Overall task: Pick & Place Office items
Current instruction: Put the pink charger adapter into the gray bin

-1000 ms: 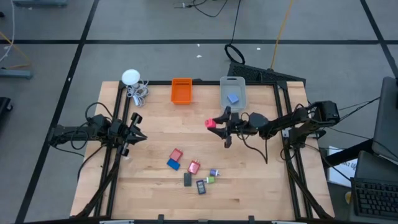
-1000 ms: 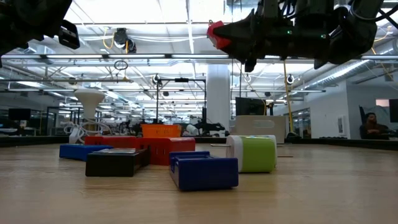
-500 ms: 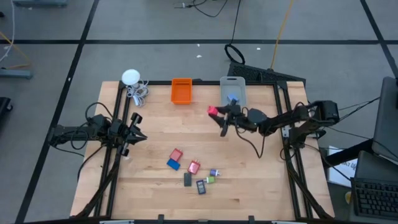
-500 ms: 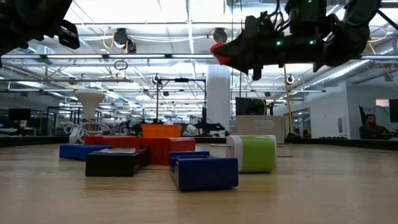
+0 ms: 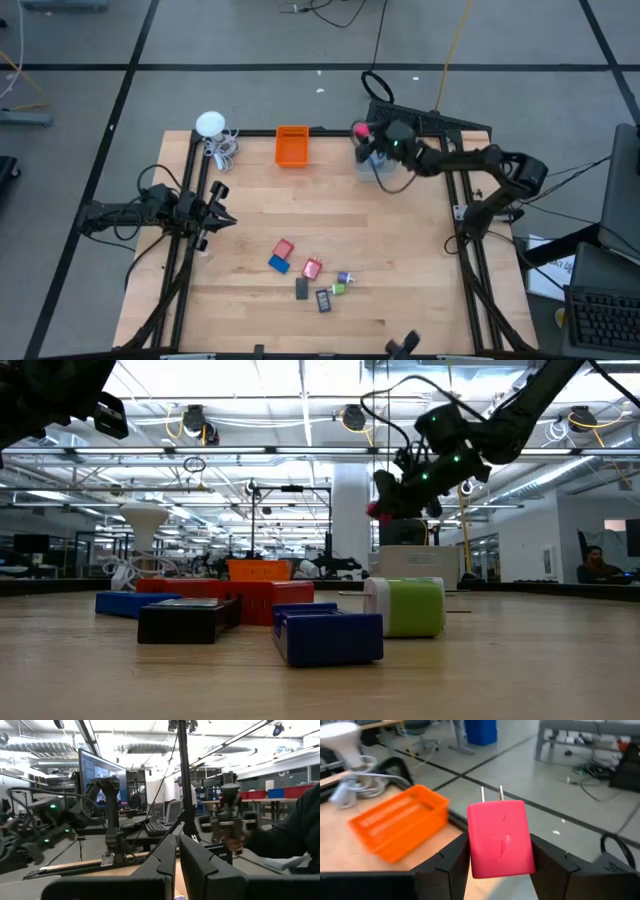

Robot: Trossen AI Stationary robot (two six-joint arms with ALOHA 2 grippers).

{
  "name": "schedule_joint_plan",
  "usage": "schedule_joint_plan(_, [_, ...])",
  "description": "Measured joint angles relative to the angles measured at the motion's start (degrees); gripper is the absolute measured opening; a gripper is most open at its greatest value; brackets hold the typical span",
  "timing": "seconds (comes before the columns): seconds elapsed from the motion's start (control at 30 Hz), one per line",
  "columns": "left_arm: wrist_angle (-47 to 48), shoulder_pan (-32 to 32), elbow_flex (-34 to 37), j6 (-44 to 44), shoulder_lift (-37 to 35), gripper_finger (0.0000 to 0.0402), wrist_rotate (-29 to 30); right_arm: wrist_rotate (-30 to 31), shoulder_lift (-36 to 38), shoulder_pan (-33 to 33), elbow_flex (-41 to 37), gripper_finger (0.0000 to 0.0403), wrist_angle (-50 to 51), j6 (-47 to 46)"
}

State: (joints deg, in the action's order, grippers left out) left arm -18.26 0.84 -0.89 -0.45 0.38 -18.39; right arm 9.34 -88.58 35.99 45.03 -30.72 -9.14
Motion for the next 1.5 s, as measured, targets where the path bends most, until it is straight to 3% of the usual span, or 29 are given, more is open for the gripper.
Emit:
schedule_joint_plan(0.33, [0.0, 0.0, 0.0, 0.0, 0.0, 0.0024, 0.0, -2.1, -0.3, 9.7, 0.0, 0.0164, 8.4, -0.6])
schedule_joint_plan(1.07, [0.0, 0.0, 0.0, 0.0, 0.0, 0.0024, 0.1, -2.0, -3.4, 9.3, 0.0, 0.0165, 15.1, 0.9])
schedule_joint_plan(1.5, [0.0, 0.0, 0.0, 0.0, 0.0, 0.0024, 0.1, -3.3, -3.4, 8.5, 0.0, 0.0193, 13.9, 0.6])
